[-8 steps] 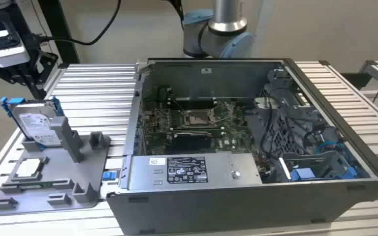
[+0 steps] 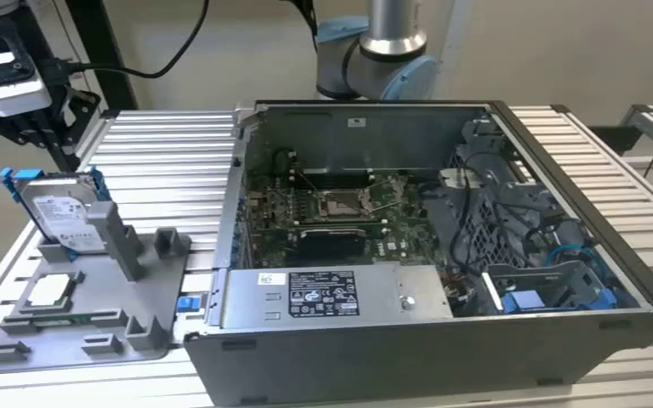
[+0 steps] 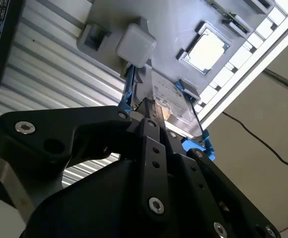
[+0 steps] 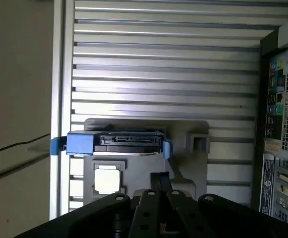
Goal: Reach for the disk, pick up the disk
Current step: 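Reach for the disk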
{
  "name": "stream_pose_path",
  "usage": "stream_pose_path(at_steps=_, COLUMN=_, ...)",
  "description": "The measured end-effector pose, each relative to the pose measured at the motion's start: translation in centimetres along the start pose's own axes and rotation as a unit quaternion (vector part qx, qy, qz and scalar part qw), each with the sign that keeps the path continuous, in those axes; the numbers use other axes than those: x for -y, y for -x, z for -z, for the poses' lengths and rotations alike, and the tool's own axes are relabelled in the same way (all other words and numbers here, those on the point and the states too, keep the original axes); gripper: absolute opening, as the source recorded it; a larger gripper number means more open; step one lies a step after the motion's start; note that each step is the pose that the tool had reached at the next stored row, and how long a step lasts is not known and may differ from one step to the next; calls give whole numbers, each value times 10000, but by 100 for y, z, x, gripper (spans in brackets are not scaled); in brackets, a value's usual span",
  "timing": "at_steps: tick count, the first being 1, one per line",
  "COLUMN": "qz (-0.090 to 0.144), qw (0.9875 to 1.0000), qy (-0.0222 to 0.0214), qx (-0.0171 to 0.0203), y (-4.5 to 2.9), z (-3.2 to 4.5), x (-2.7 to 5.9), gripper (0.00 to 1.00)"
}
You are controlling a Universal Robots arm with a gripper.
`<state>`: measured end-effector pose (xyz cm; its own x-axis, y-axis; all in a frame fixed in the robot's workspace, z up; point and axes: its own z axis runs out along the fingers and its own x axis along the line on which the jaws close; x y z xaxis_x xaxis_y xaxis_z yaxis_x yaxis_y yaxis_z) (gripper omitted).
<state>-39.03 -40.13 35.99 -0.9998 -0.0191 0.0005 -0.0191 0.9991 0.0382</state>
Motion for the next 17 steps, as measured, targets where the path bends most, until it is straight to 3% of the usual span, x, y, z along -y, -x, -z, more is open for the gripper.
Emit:
stream_pose_path(at_steps=5, qz=0, qw=10000, qy=0, qx=0, y=0, z=0, x=-1, gripper=0)
stream_pose_path(at_steps=9, qz=0, qw=10000, qy=0, qx=0, y=-31, z=-5, x=-57, gripper=0)
stream_pose_path(at_steps=13, qz=0, qw=10000, qy=0, qx=-3, y=-126, z=-11, x=-151, gripper=0)
stream_pose_path(at_steps=17, qz=-1, qw=10000, qy=0, qx=-16, y=-276, z=-21, x=-223, gripper=0)
